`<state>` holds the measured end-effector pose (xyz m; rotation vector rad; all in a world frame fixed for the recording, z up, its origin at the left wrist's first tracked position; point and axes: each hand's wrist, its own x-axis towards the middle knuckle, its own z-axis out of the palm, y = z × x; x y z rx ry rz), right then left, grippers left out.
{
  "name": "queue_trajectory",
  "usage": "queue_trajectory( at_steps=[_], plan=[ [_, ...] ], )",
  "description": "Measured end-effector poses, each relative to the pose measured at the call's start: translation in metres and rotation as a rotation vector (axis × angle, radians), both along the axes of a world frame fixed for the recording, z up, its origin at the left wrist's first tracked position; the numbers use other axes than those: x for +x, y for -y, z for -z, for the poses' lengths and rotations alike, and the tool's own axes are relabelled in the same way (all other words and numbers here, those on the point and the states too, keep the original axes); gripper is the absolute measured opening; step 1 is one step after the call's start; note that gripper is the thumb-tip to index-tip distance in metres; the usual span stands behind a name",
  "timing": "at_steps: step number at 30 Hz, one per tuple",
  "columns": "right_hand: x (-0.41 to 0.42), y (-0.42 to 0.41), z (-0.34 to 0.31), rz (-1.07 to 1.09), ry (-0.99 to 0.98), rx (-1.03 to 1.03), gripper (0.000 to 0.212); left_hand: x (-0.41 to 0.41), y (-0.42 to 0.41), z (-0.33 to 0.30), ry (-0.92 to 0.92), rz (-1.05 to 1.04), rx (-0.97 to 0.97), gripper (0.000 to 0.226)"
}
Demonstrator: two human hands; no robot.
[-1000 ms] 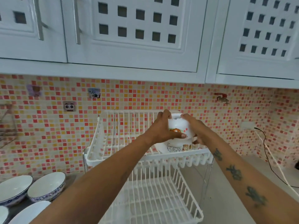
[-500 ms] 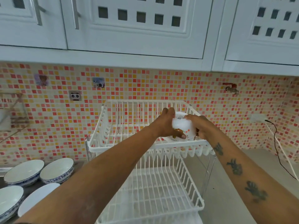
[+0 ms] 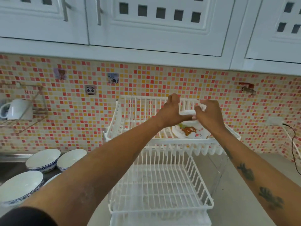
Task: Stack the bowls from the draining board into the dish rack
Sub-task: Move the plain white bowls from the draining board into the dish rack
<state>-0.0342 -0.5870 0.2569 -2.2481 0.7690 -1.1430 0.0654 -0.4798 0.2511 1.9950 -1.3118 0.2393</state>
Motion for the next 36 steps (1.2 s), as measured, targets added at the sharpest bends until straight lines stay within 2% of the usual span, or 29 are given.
queue_trajectory(
  at_steps=[4, 6, 9, 13, 16, 19, 22, 27, 32, 34, 36],
  plan=[
    [0.019, -0.049, -0.029, -0.134, 0.156, -0.105, 0.029, 0.011, -0.051, -0.025, -0.179, -0.082, -0.218, 0.057],
    [0.041, -0.085, -0.037, -0.237, 0.227, -0.098, 0.027, 0.018, -0.084, -0.035, -0.285, -0.156, -0.388, 0.044],
    [0.077, -0.150, -0.038, -0.444, 0.358, -0.080, 0.022, 0.040, -0.145, -0.041, -0.337, -0.303, -0.611, 0.025],
    [0.112, -0.245, -0.017, -0.748, 0.547, -0.131, 0.016, 0.080, -0.251, -0.027, -0.461, -0.462, -0.766, 0.027],
    [0.131, -0.310, 0.012, -0.939, 0.540, -0.118, 0.014, 0.099, -0.335, 0.006, -0.563, -0.633, -0.765, 0.034],
    [0.154, -0.359, 0.044, -1.110, 0.407, -0.027, 0.016, 0.111, -0.403, 0.052, -0.674, -0.815, -0.736, 0.044],
    [0.184, -0.386, 0.079, -1.171, 0.220, 0.083, 0.016, 0.119, -0.443, 0.106, -0.820, -0.943, -0.799, 0.044],
    [0.243, -0.390, 0.141, -1.047, -0.189, 0.276, 0.018, 0.135, -0.465, 0.197, -1.109, -1.001, -0.679, 0.058],
    [0.280, -0.378, 0.203, -0.894, -0.478, 0.481, 0.026, 0.155, -0.451, 0.269, -1.352, -0.993, -0.602, 0.059],
    [0.293, -0.374, 0.231, -0.872, -0.648, 0.487, 0.039, 0.165, -0.443, 0.290, -1.432, -0.979, -0.613, 0.060],
    [0.303, -0.372, 0.260, -0.834, -0.723, 0.521, 0.050, 0.172, -0.434, 0.307, -1.494, -0.962, -0.612, 0.059]
  ],
)
